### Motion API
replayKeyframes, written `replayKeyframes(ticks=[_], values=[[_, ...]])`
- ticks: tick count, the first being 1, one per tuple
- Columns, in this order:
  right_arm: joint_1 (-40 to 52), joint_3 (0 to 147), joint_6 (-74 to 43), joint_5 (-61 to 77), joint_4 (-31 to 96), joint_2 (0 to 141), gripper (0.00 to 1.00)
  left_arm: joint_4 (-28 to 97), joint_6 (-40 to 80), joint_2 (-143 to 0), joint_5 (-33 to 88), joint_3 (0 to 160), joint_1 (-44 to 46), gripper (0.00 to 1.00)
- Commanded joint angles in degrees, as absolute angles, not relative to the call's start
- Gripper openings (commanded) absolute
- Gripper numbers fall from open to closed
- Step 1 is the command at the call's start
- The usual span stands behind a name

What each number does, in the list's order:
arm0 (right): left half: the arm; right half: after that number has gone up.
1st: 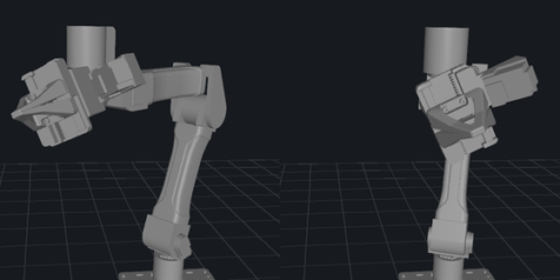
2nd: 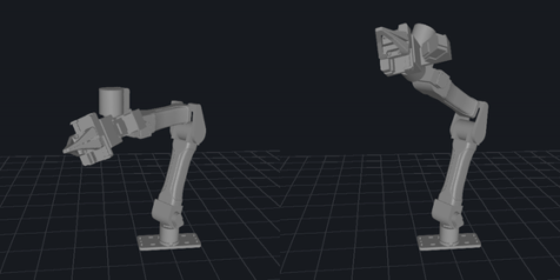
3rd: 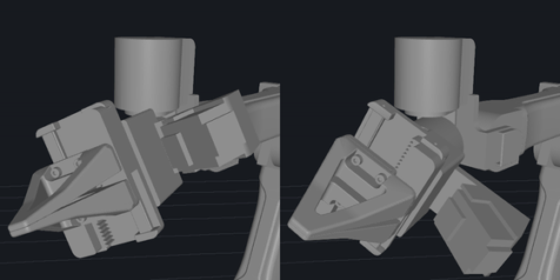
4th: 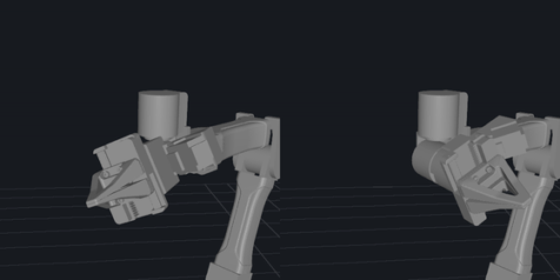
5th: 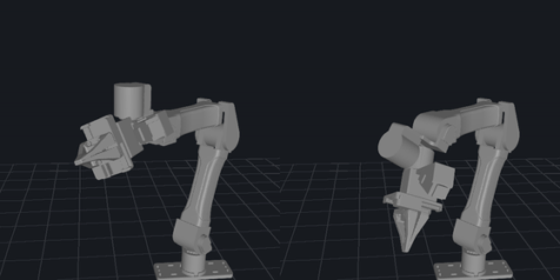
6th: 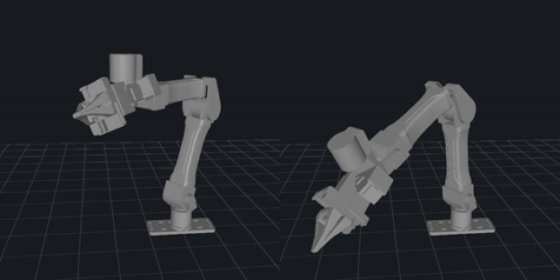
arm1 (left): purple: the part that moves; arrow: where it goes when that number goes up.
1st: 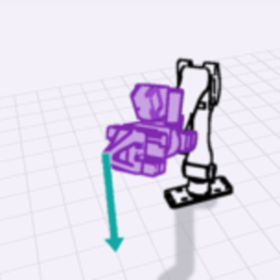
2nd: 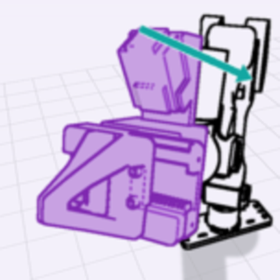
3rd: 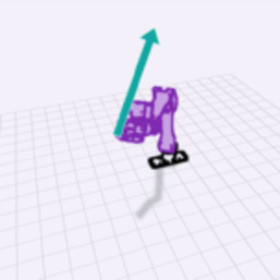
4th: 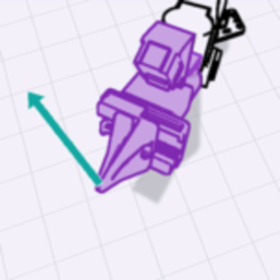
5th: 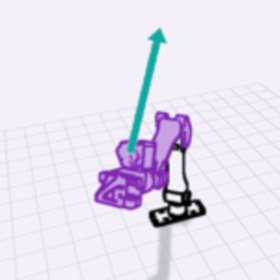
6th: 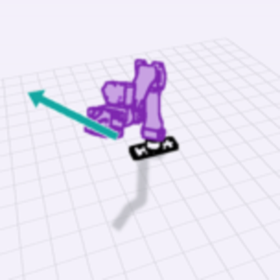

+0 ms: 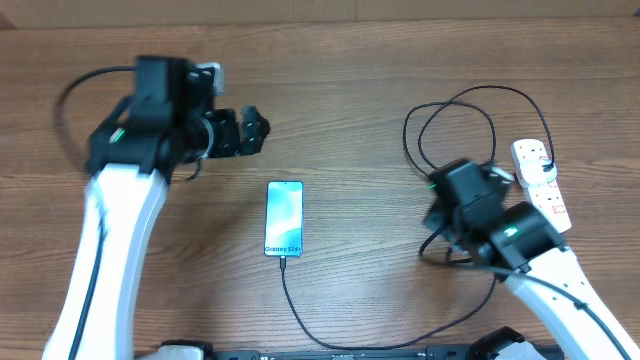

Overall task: Plug charger to phone and switch on socket
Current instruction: 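Release the phone with the left gripper and move the right gripper to the power strip, then press down the power strip's red socket switch with the right gripper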

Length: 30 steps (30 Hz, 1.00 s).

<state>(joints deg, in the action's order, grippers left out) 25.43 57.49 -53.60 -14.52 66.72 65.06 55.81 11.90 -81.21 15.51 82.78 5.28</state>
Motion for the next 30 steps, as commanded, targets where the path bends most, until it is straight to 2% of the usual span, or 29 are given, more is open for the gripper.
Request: replayKeyframes(ticks=[1, 7, 12, 16, 21, 30], values=[[16.14, 58.98, -53.45, -11.42, 68.62, 64.64, 0.04, 58.50, 12.27, -72.75, 8.32, 83.35, 6.48, 1.00], [-1.52, 59.02, -43.07, -3.38, 69.08, 64.64, 0.04, 61.67, 12.29, -61.34, 4.40, 83.35, 7.90, 1.00], [-16.36, 60.86, -36.45, -3.29, 69.28, 65.76, 0.04, 62.83, 12.23, -54.78, 4.01, 83.35, 7.90, 1.00], [-24.80, 63.72, -33.65, -3.31, 69.12, 69.65, 0.04, 64.20, 12.23, -53.10, 4.01, 83.35, 7.90, 1.00], [-30.11, 67.48, -30.06, -3.29, 67.09, 77.19, 0.04, 66.89, 12.25, -53.63, 4.12, 83.35, 7.90, 1.00], [-30.87, 78.54, -26.48, -0.99, 68.99, 96.68, 0.04, 65.76, 12.47, -53.41, 4.45, 83.35, 7.90, 1.00]])
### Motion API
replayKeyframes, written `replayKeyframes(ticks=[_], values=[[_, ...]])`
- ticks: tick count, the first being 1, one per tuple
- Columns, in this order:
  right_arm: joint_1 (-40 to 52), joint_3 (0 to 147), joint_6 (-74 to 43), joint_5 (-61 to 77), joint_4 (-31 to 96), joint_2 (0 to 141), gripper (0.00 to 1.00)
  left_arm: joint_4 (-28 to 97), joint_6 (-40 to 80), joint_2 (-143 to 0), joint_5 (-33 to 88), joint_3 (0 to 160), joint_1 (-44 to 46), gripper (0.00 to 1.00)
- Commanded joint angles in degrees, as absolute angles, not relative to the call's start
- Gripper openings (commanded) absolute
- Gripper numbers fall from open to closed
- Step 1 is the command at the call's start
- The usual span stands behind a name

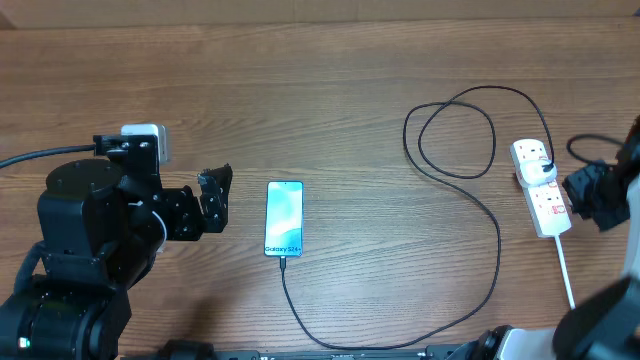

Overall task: Plug charger to phone and switch on socket
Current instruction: 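Press down the power strip's red socket switch with the right gripper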

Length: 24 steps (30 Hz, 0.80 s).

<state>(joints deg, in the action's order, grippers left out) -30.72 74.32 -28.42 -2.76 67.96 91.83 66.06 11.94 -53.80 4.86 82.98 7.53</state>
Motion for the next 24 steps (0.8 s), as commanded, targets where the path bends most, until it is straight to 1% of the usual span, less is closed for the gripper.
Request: replayKeyframes(ticks=[1, 4, 9, 24], values=[[-30.87, 79.83, -26.48, -0.51, 69.54, 98.30, 0.04, 65.76, 12.45, -53.43, 4.45, 83.35, 7.90, 1.00], [-30.87, 84.42, -26.48, 0.89, 70.00, 103.44, 0.04, 65.76, 12.45, -53.49, 4.03, 83.35, 7.90, 1.00], [-30.87, 88.51, -26.48, 1.43, 69.38, 107.02, 0.04, 65.78, 12.43, -53.49, 4.01, 83.35, 7.90, 1.00], [-30.89, 89.23, -26.48, 2.79, 66.50, 114.13, 0.04, 65.76, 12.23, -53.49, 3.84, 83.35, 7.90, 1.00]])
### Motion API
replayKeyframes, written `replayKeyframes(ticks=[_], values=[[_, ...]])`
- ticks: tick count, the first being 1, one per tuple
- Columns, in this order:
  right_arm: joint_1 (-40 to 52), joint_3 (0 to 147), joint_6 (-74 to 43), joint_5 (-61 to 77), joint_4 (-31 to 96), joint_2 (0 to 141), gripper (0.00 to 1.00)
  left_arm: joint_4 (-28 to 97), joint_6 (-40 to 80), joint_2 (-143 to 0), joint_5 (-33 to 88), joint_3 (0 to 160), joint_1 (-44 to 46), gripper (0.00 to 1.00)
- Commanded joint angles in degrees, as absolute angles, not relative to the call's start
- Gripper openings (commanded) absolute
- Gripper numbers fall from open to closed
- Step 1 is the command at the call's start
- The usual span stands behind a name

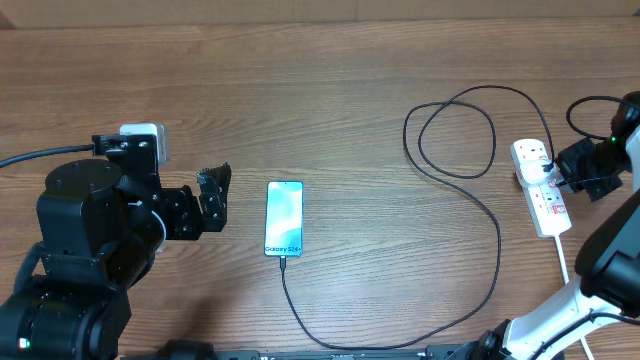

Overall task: Plug charger to phone and switch on socket
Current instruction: 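Press down the power strip's red socket switch with the right gripper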

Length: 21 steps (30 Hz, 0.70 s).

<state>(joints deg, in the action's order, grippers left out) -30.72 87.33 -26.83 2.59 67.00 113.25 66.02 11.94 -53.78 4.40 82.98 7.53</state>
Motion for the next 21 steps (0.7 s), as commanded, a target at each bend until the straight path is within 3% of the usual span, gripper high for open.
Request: replayKeyframes(ticks=[1, 21], values=[[-30.87, 89.45, -26.46, 2.79, 66.48, 114.63, 0.04, 65.78, 12.23, -53.49, 3.86, 83.35, 7.90, 1.00], [-30.87, 91.92, -25.43, 5.13, 65.69, 119.50, 0.04, 65.78, 12.25, -53.49, 3.86, 83.35, 7.90, 1.00]])
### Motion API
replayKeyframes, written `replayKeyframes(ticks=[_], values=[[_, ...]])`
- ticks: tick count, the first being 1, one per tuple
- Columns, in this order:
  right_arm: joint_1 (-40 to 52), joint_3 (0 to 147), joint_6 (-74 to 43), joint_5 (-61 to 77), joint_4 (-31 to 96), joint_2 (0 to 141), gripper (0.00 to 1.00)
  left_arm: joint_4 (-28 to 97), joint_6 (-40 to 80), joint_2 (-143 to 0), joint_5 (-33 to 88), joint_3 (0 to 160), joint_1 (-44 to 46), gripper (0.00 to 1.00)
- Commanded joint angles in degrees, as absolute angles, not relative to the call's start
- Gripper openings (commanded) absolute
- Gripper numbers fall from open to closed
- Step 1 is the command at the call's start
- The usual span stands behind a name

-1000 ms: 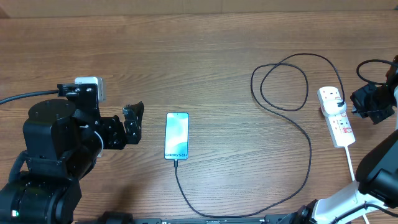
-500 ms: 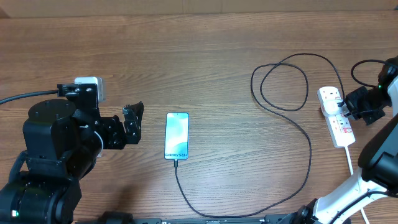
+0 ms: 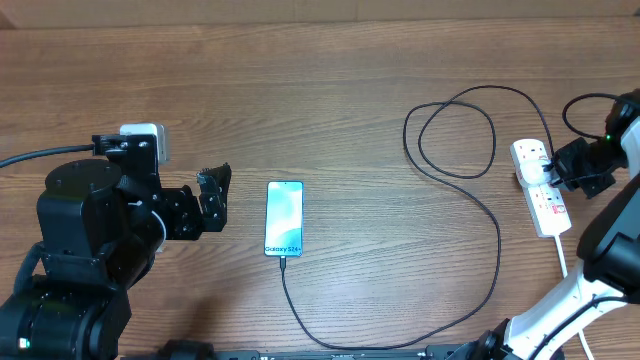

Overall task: Plug charger to phone and switch on socket
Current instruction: 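Press down the power strip's red socket switch with the right gripper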

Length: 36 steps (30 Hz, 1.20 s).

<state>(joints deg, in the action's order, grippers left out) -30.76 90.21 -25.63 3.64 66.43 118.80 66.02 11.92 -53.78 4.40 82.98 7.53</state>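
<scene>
The phone (image 3: 284, 218) lies face up mid-table with its screen lit. A black cable (image 3: 455, 250) is plugged into its lower end, loops across the wood and ends at a plug in the white power strip (image 3: 541, 186) at the right. My right gripper (image 3: 563, 173) sits against the strip's right side near the plug, and its fingers look closed together. To the left of the phone, my left gripper (image 3: 214, 190) hangs open with nothing held.
The cable forms a big loop (image 3: 455, 130) behind and left of the strip. The strip's own white lead (image 3: 566, 270) runs toward the front edge. My left arm's bulky base (image 3: 80, 240) fills the left side.
My right gripper has shifted slightly left, closer onto the power strip by the plug. The left arm, phone and cable are unchanged.
At first the left arm was raised at the back left and the right arm stood left of the strip, the cable in the phone. Then the left gripper rested beside the phone and the right gripper was right of the strip; it is now against it.
</scene>
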Motion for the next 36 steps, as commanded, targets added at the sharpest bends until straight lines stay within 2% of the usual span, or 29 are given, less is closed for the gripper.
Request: replayKeyframes(ticks=[1, 36], values=[[-30.87, 91.92, -25.43, 5.28, 65.39, 119.50, 0.04, 65.78, 12.25, -53.49, 3.88, 83.35, 7.90, 1.00], [-30.39, 89.25, -26.72, 7.40, 64.97, 119.70, 0.04, 67.11, 12.23, -53.52, 3.86, 83.35, 7.90, 1.00]])
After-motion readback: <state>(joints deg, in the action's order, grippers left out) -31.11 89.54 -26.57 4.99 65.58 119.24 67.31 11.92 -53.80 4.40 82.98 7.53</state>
